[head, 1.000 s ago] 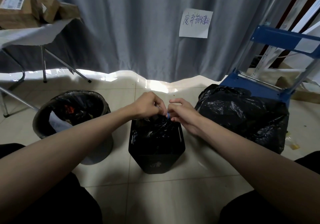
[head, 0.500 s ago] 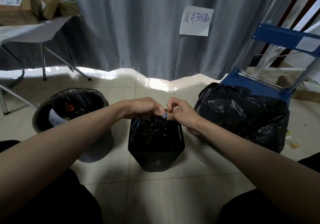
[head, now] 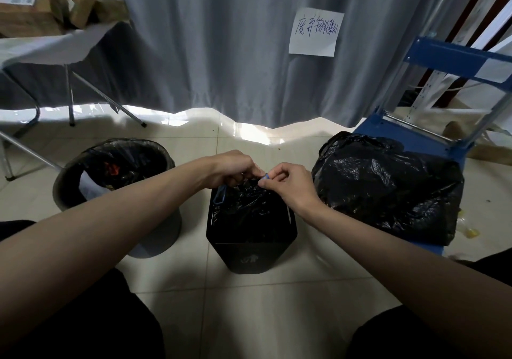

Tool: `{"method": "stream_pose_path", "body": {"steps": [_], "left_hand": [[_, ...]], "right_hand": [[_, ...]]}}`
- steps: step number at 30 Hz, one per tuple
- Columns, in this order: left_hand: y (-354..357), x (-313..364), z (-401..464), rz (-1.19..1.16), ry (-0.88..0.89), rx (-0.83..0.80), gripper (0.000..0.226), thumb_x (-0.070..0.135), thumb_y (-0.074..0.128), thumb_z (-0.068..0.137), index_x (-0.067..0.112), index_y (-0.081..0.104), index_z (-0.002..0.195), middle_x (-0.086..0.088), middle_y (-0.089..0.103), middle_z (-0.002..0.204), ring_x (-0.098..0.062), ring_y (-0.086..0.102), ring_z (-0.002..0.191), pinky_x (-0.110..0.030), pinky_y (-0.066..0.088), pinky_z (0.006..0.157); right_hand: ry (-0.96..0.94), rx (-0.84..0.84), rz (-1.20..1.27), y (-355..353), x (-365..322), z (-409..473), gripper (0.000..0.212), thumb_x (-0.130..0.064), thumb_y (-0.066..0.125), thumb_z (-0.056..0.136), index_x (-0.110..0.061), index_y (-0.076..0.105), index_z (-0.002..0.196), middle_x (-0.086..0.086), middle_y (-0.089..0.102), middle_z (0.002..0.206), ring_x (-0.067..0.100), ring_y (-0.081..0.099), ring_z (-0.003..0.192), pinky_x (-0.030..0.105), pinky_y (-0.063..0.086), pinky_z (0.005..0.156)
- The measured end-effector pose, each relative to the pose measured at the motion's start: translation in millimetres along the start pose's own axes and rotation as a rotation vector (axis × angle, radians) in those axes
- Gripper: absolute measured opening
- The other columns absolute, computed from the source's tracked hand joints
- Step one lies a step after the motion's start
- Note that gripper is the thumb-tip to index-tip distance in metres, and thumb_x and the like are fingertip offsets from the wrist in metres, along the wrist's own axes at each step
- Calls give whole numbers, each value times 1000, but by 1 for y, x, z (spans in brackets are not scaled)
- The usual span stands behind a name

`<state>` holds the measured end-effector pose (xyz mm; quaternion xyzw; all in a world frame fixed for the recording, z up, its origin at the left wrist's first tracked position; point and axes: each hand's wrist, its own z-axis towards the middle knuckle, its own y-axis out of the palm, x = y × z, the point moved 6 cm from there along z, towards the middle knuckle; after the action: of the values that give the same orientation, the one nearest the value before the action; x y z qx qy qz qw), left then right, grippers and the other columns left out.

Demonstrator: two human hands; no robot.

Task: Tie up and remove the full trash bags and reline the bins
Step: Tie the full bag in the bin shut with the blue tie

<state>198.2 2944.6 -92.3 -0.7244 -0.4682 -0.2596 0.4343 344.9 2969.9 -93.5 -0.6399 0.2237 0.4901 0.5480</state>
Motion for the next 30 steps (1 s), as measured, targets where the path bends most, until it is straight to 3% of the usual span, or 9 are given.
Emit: {"method": "stream_pose_path", "body": {"steps": [3, 6, 10, 15, 20, 23, 27, 30], "left_hand": [[-3, -1, 3, -10, -1, 34, 8, 18, 64, 86, 13, 58, 88, 0, 34, 63, -10, 22, 45, -21, 17, 39], [-6, -3, 5, -12, -4, 58, 17, 20, 68, 84, 10, 64, 97, -3, 37, 65, -12, 24, 46, -20, 18, 40], [-9, -4, 5, 23, 13, 80, 34, 22, 72, 83, -5, 71, 105, -5, 43, 65, -13, 29, 48, -20, 19, 42], [-9, 2, -2, 96, 62, 54, 15, 16, 71, 87, 4, 76, 94, -3, 47, 58, -12, 33, 48, -21, 25, 43], [-20, 3, -4, 204, 130, 86, 5, 10, 72, 86, 10, 75, 83, -19, 62, 78, -24, 50, 68, -30, 41, 59], [-22, 5, -3, 238, 177, 162, 4, 8, 73, 84, 9, 76, 81, -24, 70, 84, -23, 56, 70, -30, 45, 64], [-22, 8, 1, 381, 221, 233, 14, 8, 75, 81, 18, 74, 72, -14, 75, 84, -22, 65, 73, -33, 55, 71], [-21, 11, 0, 454, 256, 269, 15, 6, 74, 81, 19, 73, 72, -3, 74, 79, -13, 67, 73, -15, 50, 65]], "right_hand": [[10, 15, -40, -3, -2, 1, 15, -20, 87, 72, -11, 75, 74, -10, 62, 59, -2, 52, 52, 14, 43, 58], [52, -13, -42, -4, 1, 4, 12, -19, 86, 73, -13, 75, 71, -8, 64, 60, 4, 55, 58, 22, 48, 66], [133, -104, -19, -4, 6, 11, 18, -17, 85, 73, -24, 74, 61, -14, 63, 53, 6, 57, 64, 26, 48, 71], [111, -180, -110, -8, -3, 10, 16, -11, 78, 76, -24, 76, 66, -16, 63, 53, 0, 56, 61, 9, 41, 57], [91, -296, -213, -9, -11, 5, 6, -9, 76, 78, -14, 78, 76, -14, 63, 58, 0, 55, 62, 3, 37, 49], [70, -347, -264, -8, -16, 4, 5, -10, 74, 78, -13, 78, 78, -10, 64, 64, 3, 55, 67, 4, 36, 49], [23, -429, -378, -3, -21, 0, 9, -10, 75, 78, -18, 75, 73, -22, 55, 43, 3, 50, 59, 4, 34, 46], [0, -453, -404, -2, -21, -1, 8, -11, 76, 78, -18, 76, 75, -16, 58, 51, 2, 51, 59, 3, 34, 45]]}}
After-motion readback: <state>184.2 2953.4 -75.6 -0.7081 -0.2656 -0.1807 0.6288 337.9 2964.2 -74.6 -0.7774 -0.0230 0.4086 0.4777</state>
